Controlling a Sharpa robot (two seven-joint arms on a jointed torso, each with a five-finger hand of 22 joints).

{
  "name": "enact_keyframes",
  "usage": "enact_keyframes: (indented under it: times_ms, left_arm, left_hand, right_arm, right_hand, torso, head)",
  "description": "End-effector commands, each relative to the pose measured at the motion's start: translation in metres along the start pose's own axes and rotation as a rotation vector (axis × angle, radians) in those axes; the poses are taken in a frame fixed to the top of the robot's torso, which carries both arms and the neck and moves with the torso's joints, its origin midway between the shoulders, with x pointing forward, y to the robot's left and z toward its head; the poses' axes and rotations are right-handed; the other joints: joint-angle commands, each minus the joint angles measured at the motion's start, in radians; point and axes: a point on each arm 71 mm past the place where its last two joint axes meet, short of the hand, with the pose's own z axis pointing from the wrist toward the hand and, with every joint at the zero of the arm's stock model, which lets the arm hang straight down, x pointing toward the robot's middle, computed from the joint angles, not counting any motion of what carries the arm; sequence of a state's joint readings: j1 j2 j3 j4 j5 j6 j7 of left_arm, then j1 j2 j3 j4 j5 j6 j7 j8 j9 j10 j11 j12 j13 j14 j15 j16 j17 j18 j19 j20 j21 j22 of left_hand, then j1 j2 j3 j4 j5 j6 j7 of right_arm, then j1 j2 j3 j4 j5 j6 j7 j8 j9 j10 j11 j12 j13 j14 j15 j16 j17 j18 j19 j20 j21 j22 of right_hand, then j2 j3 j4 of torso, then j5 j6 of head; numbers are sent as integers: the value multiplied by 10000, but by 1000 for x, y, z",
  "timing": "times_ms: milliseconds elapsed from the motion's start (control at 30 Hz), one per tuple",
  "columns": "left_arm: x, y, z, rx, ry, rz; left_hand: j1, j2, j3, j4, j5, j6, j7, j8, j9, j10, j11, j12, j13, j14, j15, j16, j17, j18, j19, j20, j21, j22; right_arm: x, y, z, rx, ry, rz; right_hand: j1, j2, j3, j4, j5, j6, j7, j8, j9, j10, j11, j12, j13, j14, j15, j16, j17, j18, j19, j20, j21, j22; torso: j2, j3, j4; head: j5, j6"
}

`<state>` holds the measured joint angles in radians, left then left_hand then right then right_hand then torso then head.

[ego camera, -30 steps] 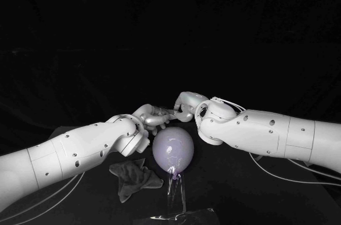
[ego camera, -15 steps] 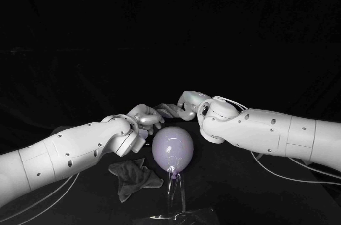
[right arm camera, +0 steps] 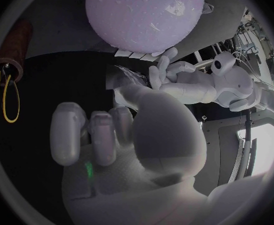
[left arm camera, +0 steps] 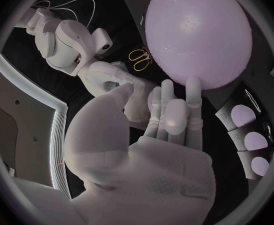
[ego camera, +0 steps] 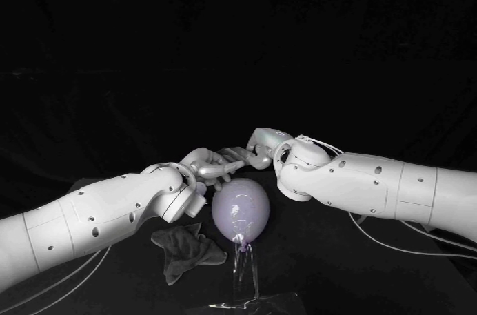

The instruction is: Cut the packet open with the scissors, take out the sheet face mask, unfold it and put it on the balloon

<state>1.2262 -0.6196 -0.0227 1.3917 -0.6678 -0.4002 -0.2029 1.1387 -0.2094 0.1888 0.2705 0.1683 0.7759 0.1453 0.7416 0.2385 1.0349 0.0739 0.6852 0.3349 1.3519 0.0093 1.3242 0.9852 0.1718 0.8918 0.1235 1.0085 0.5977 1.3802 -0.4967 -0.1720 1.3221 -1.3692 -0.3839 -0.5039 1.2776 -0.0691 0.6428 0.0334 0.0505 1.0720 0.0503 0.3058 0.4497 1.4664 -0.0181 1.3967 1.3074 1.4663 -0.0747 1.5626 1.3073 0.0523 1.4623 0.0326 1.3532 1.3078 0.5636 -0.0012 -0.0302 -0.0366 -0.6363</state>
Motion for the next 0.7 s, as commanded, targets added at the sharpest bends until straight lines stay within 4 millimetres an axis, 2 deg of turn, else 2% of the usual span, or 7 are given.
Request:
enact_keyframes:
  times_ms: [33, 200, 433, 467, 567, 667, 700]
  left_arm:
    - [6, -9, -1, 636, 263, -102]
    - [10, -12, 0, 690, 290, -123]
    - [14, -13, 3, 368, 193, -78]
    - [14, -13, 4, 292, 163, -72]
    - [13, -11, 5, 99, 71, -63]
    - [12, -9, 6, -47, 15, -75]
    - [11, -9, 7, -104, -3, -79]
  left_hand:
    - [-332, 468, -2005, 272, -422, 66, 36, -61, -74, -1, -6, -28, -6, -68, 39, -103, -122, 124, 64, -3, -69, -52]
    - [-652, 540, -2661, 289, -1067, 66, 21, -75, -98, -11, 24, -26, -4, -78, 37, -126, -160, 126, 80, -1, -85, -71]
    - [-1434, 972, -2689, 285, -1072, 228, -50, -6, -98, 162, -35, 77, 35, 212, -16, 135, 338, 135, 172, -19, -41, -67]
    - [-1732, 1507, -2513, 298, -1043, 385, -124, 73, -75, 344, -107, 175, 73, 472, -77, 397, 822, 116, 353, -51, 116, 98]
    - [-2285, 2390, -2224, 249, -1033, 625, -281, 181, -47, 616, -234, 298, 131, 824, -219, 760, 1469, -25, 988, -155, 732, 922]
    - [-2502, 2874, -1574, 279, -1020, 820, -406, 260, -23, 840, -342, 371, 175, 1041, -331, 987, 1893, -133, 1430, -250, 1209, 1565]
    - [-2526, 2761, -1146, 224, -1025, 866, -453, 269, -21, 900, -350, 371, 183, 1071, -375, 1011, 1923, -143, 1458, -288, 1284, 1633]
  right_arm:
    - [-1, 1, 1, 57, -98, -90]
    - [0, 3, 1, 45, -76, -111]
    - [1, 7, 0, -48, -68, -197]
    - [1, 8, -1, -67, -74, -209]
    - [2, 9, -2, -116, -91, -246]
    - [2, 10, -3, -149, -114, -275]
    - [2, 10, -3, -160, -124, -283]
  right_hand:
    - [-60, 64, 70, -20, 32, 84, 22, 985, 596, 461, -42, 52, 1493, 1018, -58, 49, 2507, -106, 364, -29, 35, 2077]
    - [-71, 62, 89, -31, 36, 83, 22, 993, 597, 463, -42, 55, 1497, 1015, -59, 45, 2491, -106, 364, -29, 34, 2077]
    - [-71, 62, 89, -31, 36, 83, 22, 993, 597, 463, -42, 55, 1497, 1015, -59, 45, 2491, -106, 364, -29, 34, 2077]
    - [-71, 62, 89, -31, 36, 83, 22, 993, 597, 463, -42, 55, 1497, 1015, -59, 45, 2491, -106, 364, -29, 34, 2077]
    - [-71, 62, 89, -31, 36, 83, 22, 993, 597, 463, -42, 55, 1497, 1015, -59, 45, 2491, -106, 364, -29, 34, 2077]
    - [-71, 62, 89, -31, 36, 83, 22, 993, 597, 463, -42, 55, 1497, 1015, -59, 45, 2491, -106, 364, -29, 34, 2077]
    - [-71, 62, 89, -31, 36, 83, 22, 993, 597, 463, -42, 55, 1497, 1015, -59, 45, 2491, -106, 364, -29, 34, 2077]
  torso:
    - [3, -1, -1]
    - [-2, 2, 2]
    - [0, 7, -16]
    - [2, 10, -14]
    - [-1, 12, -9]
    - [-4, 11, -8]
    - [-2, 7, -5]
  head:
    - [-17, 4]
    - [-10, -1]
    - [6, 8]
    - [3, 8]
    - [1, 9]
    - [-2, 5]
    - [-4, 2]
